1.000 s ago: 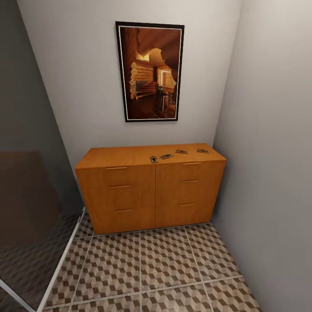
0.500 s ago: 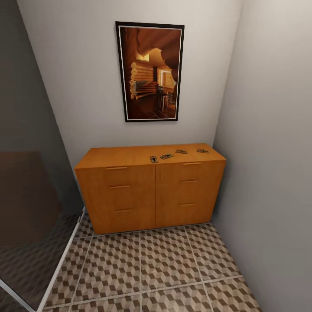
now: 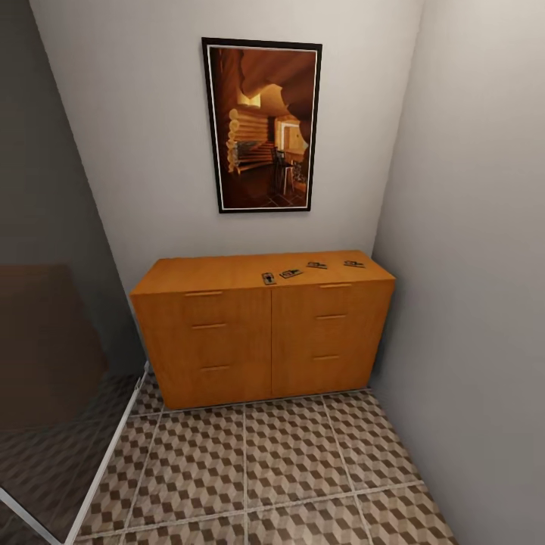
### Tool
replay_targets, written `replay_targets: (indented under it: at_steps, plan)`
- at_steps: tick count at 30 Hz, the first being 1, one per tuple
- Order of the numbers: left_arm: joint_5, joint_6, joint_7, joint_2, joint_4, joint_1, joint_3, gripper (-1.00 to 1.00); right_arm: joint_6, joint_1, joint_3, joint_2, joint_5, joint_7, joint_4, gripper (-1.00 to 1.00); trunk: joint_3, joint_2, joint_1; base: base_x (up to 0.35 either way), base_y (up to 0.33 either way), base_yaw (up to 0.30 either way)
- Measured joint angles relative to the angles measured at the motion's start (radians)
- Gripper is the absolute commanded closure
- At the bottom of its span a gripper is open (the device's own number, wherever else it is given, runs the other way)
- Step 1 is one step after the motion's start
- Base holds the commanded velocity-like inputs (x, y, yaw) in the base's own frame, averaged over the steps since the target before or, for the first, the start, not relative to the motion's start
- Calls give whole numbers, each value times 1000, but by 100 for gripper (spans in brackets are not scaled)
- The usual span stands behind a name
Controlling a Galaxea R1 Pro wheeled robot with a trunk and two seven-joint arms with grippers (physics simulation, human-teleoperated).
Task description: Take the four mousetraps from the cabinet in the bathroom and place them on the bathroom floor. Make sure all four end up on the same floor surface, and ensure that at least two of them are either under or directly next to the same bathroom sink.
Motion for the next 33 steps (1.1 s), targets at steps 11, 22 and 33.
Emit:
replay_targets:
  at_steps: [11,22,33]
  plan:
    - [2,8,1,20,-19,0,-1,-100,15,-3,1,0,0,-2,-107,-100,0,0,0,0,0,0]
    - [5,137,0,20,-99,-20,-1,-100,170,-4,1,0,0,-2,-233,-100,0,0,0,0,0,0]
    - [14,721,0,-5,-776,-36,0,-100,553,-4,-3,-58,-2,-1,-759,-100,0,0,0,0,0,0]
